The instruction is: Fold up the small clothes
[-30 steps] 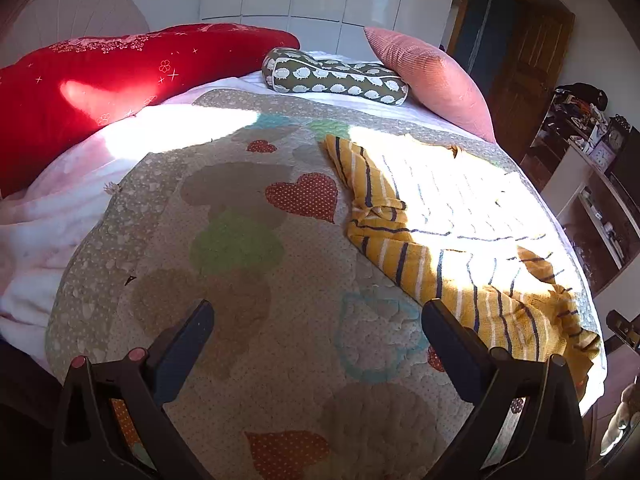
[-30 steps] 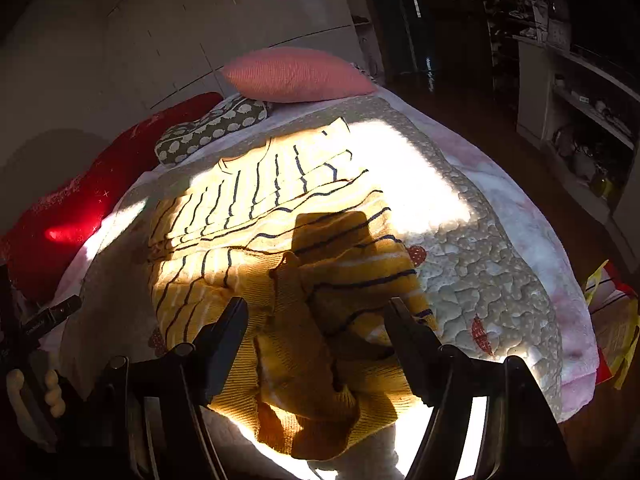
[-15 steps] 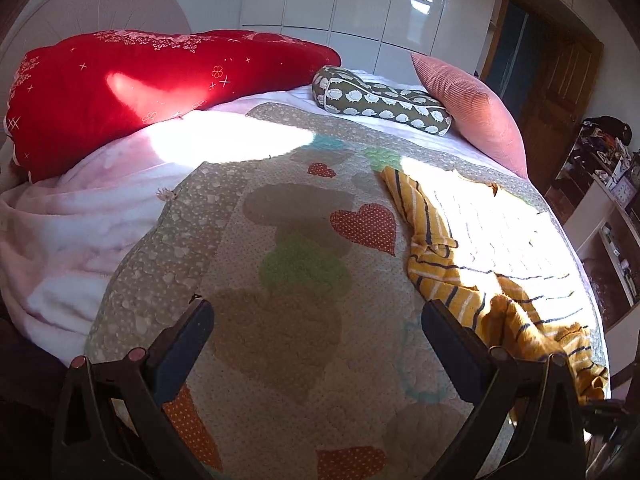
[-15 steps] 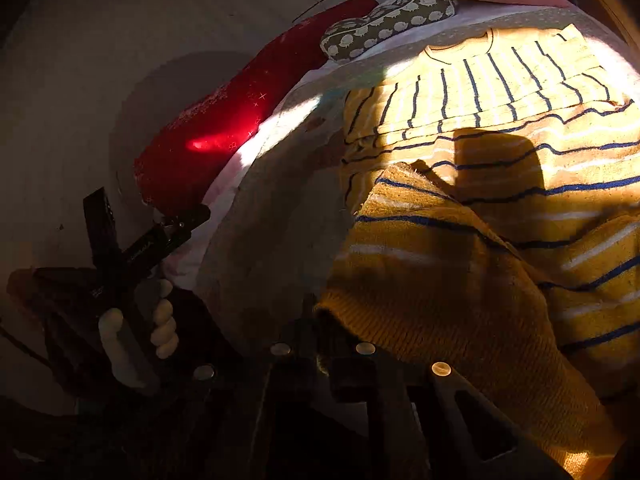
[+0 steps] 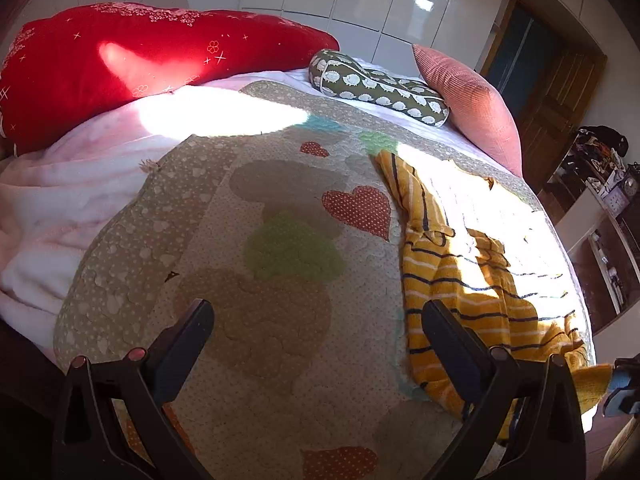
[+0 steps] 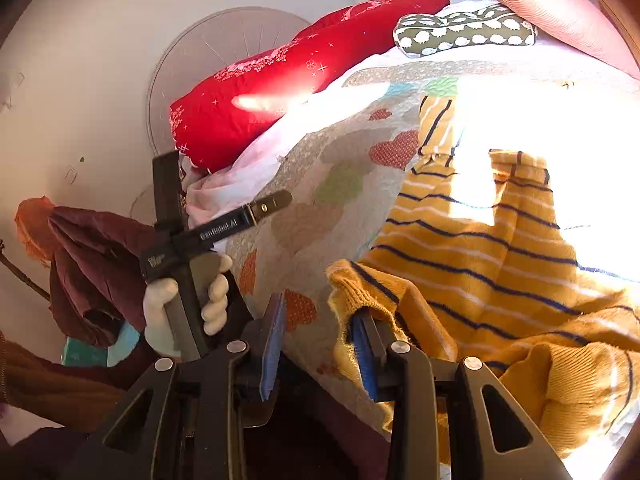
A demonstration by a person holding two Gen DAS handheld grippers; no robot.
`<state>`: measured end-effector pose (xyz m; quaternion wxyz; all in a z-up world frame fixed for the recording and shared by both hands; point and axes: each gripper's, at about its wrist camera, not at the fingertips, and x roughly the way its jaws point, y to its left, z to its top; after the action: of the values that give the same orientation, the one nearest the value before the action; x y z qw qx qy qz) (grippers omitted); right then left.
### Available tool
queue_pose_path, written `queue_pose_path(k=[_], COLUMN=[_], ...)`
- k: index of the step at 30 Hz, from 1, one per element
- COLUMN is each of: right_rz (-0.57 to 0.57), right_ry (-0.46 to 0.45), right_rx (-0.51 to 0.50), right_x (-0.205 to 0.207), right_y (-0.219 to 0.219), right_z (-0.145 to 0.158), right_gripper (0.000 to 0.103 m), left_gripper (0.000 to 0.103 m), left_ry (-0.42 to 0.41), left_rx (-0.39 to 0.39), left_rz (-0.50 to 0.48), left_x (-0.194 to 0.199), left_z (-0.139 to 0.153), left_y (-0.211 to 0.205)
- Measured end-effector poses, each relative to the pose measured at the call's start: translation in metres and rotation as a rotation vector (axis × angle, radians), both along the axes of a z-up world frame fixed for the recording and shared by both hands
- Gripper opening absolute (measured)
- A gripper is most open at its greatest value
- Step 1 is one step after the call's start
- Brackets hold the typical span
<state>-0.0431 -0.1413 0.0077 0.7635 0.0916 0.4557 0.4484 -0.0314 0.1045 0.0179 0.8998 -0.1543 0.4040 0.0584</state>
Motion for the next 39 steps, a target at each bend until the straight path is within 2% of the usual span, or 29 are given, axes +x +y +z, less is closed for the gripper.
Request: queue_pose_path(k=[1, 2, 3, 5, 7, 9, 11, 13, 16, 19, 21, 23, 25, 28, 31, 35, 39], right_rz=[0.028, 0.072, 0.122, 0.207, 0.214, 0.194, 0.146, 0.074, -0.073, -0.249, -0.376, -0.489, -0.573, -0.691, -0.797, -0.872, -0.891], right_ry=[0.018, 0.043, 0.064, 0.064, 0.033, -0.009, -0.029, 0.003, 0.077, 0.061, 0.017, 0.015, 0.054, 0.149, 0.221, 0.354, 0.373], right_rx=[0.026, 0.061, 0.096, 0.13, 0.105, 0.017, -0.127, -0.227, -0.307, -0.321, -0.267, -0.188, -0.085, 0.029, -0.003, 0.062, 0.157], right_x=[0.004, 0.007, 0.006, -0.001, -0.013, -0.027, -0.041, -0.05, -0.054, -0.047, -0.024, 0.013, 0.059, 0.131, 0.189, 0.231, 0.252], right_y=[0.0, 0.001, 0.005, 0.013, 0.015, 0.011, 0.0, -0.025, -0.069, -0.116, -0.146, -0.169, -0.183, -0.205, -0.214, -0.222, -0.227], right_z=[0.006, 0.011, 0.016, 0.028, 0.037, 0.037, 0.032, 0.021, 0.001, 0.006, 0.016, 0.023, 0.019, -0.003, -0.028, -0.063, -0.077], right_gripper=[0.044, 0.053, 0.058, 0.059, 0.063, 0.064, 0.064, 0.064, 0.064, 0.064, 0.064, 0.064, 0.064, 0.064, 0.064, 0.064, 0.063], left_gripper=[0.103, 0.103, 0.103, 0.103, 0.103, 0.103, 0.103, 0.103, 0.103, 0.103, 0.103, 0.103, 0.103, 0.103, 0.103, 0.103, 0.103], left_ry=[0.006, 0.007, 0.008, 0.006, -0.003, -0.014, -0.019, -0.019, -0.015, -0.014, -0.012, -0.014, -0.018, -0.009, 0.031, 0.084, 0.106], left_rx=[-0.011, -0.015, -0.015, -0.014, -0.012, 0.003, 0.029, 0.041, 0.051, 0.024, 0.011, 0.022, 0.057, 0.127, 0.181, 0.255, 0.275], left_rz=[-0.023, -0.043, -0.058, -0.074, -0.073, -0.061, -0.048, -0.039, -0.031, -0.061, -0.114, -0.186, -0.253, -0.344, -0.455, -0.552, -0.615], left_x=[0.001, 0.001, 0.001, 0.003, 0.004, 0.003, 0.004, 0.005, 0.011, 0.023, 0.039, 0.06, 0.084, 0.125, 0.168, 0.212, 0.239], left_z=[-0.003, -0.005, -0.007, -0.008, -0.006, -0.003, 0.0, 0.001, 0.003, 0.006, 0.01, 0.017, 0.023, 0.022, 0.01, -0.013, -0.029], left_y=[-0.005, -0.011, -0.016, -0.02, -0.017, -0.012, -0.005, 0.0, 0.003, -0.008, -0.028, -0.057, -0.087, -0.134, -0.179, -0.23, -0.263])
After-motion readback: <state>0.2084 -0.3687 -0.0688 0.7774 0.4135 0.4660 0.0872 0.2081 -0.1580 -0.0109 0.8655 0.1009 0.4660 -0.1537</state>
